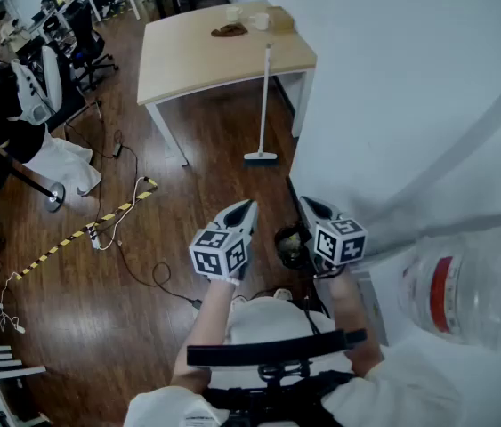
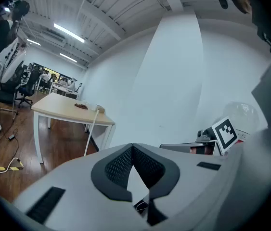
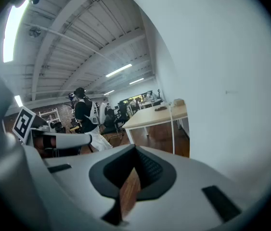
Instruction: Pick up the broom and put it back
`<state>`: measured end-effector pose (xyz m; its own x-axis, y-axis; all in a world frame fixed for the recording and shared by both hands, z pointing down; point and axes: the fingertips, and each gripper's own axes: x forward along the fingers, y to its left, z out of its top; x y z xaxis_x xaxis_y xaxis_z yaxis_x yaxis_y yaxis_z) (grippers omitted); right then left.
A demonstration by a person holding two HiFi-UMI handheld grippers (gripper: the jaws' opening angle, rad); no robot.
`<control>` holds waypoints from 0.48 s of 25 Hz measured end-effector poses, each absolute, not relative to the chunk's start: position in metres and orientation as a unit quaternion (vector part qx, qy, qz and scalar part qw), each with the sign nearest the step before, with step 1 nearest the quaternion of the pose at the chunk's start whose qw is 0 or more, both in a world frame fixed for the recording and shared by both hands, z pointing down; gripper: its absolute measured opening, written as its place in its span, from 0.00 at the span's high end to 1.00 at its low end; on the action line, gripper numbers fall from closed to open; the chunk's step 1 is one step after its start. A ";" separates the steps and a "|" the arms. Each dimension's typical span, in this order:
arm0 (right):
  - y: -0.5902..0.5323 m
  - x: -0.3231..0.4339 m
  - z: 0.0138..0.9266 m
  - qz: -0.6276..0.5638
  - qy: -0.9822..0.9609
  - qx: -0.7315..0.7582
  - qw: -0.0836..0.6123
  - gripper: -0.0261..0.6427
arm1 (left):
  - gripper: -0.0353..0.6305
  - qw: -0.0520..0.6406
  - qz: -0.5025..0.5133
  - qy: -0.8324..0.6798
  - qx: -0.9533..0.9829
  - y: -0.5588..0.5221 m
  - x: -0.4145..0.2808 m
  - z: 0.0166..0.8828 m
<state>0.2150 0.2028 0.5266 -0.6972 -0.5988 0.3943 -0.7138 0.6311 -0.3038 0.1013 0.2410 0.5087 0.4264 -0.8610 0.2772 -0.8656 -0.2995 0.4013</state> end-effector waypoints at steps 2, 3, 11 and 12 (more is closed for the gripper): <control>0.200 0.216 0.526 0.223 -0.894 0.367 0.128 0.95 | 0.96 0.252 0.005 -0.536 0.806 0.238 0.102 0.508; 0.198 0.217 0.526 0.223 -0.894 0.366 0.128 0.95 | 0.96 0.252 0.005 -0.537 0.805 0.236 0.103 0.508; 0.183 0.231 0.533 0.235 -0.893 0.364 0.122 0.95 | 0.96 0.255 0.016 -0.541 0.801 0.225 0.114 0.513; 0.181 0.234 0.535 0.237 -0.893 0.364 0.120 0.95 | 0.96 0.254 0.018 -0.542 0.801 0.223 0.116 0.514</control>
<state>0.2340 0.1807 0.5350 -0.7060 -0.5928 0.3875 -0.7070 0.6221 -0.3363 0.1160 0.2229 0.5135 0.4119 -0.8587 0.3049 -0.8772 -0.2831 0.3877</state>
